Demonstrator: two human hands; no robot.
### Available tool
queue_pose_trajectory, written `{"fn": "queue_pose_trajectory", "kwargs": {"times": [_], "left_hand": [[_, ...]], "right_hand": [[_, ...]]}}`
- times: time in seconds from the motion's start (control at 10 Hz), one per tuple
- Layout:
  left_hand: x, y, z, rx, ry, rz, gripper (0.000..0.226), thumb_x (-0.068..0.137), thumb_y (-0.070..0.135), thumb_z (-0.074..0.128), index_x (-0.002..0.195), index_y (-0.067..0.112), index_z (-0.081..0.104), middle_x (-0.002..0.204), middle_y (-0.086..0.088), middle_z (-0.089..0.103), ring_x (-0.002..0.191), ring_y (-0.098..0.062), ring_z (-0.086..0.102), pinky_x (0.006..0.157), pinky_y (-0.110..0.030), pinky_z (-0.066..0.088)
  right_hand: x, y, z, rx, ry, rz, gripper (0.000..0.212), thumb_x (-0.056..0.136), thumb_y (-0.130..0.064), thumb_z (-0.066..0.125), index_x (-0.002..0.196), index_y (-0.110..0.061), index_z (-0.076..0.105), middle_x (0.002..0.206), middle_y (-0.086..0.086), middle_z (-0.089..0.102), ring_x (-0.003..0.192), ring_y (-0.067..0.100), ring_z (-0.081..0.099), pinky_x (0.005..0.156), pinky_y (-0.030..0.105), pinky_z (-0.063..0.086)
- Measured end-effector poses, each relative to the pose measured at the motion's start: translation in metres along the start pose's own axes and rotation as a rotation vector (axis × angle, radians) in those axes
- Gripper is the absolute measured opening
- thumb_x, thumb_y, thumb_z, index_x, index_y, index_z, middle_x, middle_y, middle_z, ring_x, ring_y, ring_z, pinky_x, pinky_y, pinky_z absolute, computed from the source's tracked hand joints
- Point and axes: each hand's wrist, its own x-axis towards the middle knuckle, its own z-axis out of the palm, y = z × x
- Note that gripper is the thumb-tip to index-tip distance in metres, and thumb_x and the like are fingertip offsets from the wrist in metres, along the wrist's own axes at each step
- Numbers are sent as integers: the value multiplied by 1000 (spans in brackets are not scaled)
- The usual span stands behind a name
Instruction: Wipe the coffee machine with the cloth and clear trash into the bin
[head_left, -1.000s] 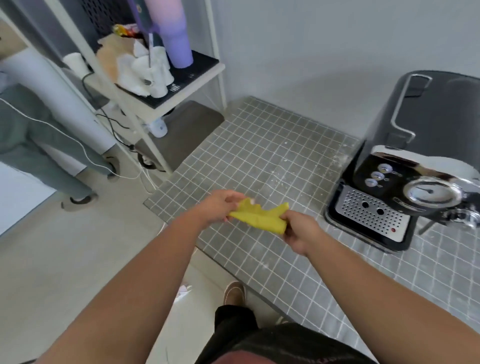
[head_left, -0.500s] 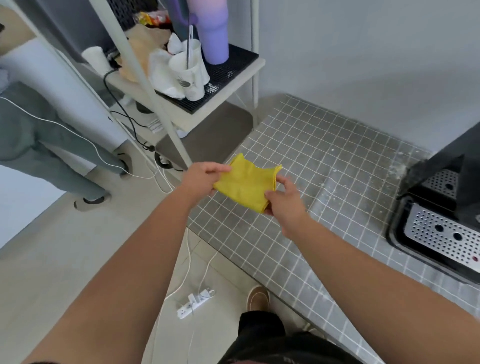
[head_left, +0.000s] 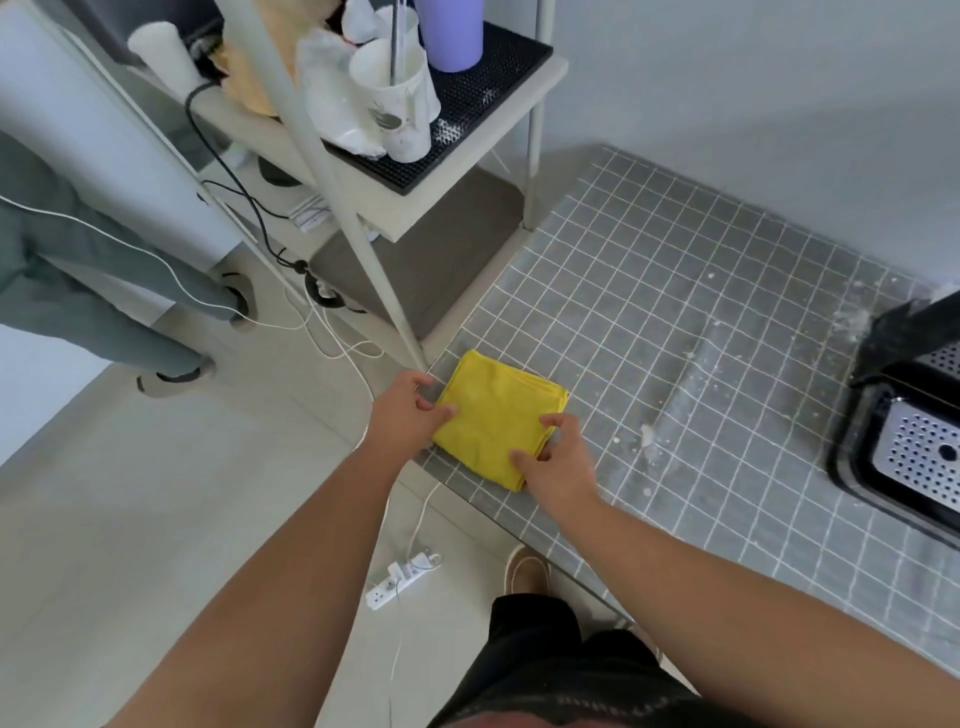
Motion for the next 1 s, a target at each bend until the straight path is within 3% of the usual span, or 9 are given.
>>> {"fn": "queue_pose_trajectory", "kwargs": {"times": [0.2,0.3,0.4,0.5,0.6,0.7,0.8,1.0], "left_hand": [[3,-9,-4,163,10,74,31,80,28,74,104,17,58,76,0,57,76,-21,60,68,-29,46],[-1,-11,-2,532,58,270,35,84,41,65,112,23,55,104,1,55,96,-24,57,77,-33,45],[-6,-16,10,857,10,560,58,89,54,44,141,30,39,151,5,33,135,-27,32,108,-45,28],[-7,-28,22,989,-107,705,63,95,56,16,153,31,9,162,13,1,149,-24,-4,117,-46,-5],[0,-36,21,1009,-158,684,65,95,59,9,153,32,-5,161,13,-11,148,-22,-15,117,-46,-12],[4,-35,19,1029,-175,722,67,95,59,10,153,30,-2,161,10,-8,148,-23,-13,116,-45,-13],[-1,-31,19,1041,-161,727,68,95,60,9,154,27,3,162,8,-4,149,-24,-11,114,-45,-17],[-18,23,57,952,-215,711,76,87,63,-7,153,24,-6,159,10,-16,147,-21,-20,115,-44,-17]], "right_hand": [[-4,-4,4,9,-28,77,24,81,-19,72,95,-26,54,79,7,59,60,23,68,54,34,59],[-4,-2,-5,-442,27,-144,31,82,-35,67,110,-30,54,101,-1,55,89,20,60,72,32,52],[0,3,-12,-842,124,-366,69,83,-56,56,143,-30,33,143,3,34,130,26,34,108,39,28],[7,10,-13,-994,6,-367,90,85,-72,35,153,-26,-3,161,1,-14,148,28,-10,117,48,-7],[11,20,-14,-1047,-83,-349,90,82,-78,16,149,-30,-21,154,-6,-34,141,24,-33,109,55,-23],[12,20,-15,-1047,-115,-310,89,81,-79,12,146,-32,-27,150,-8,-40,137,23,-39,107,59,-24],[6,16,-19,-1018,-132,-304,86,86,-75,16,147,-31,-25,151,-7,-40,136,23,-40,108,60,-23],[-14,26,-58,-872,77,-273,70,96,-59,23,152,-30,-7,158,-5,-25,142,19,-29,112,52,-17]]}}
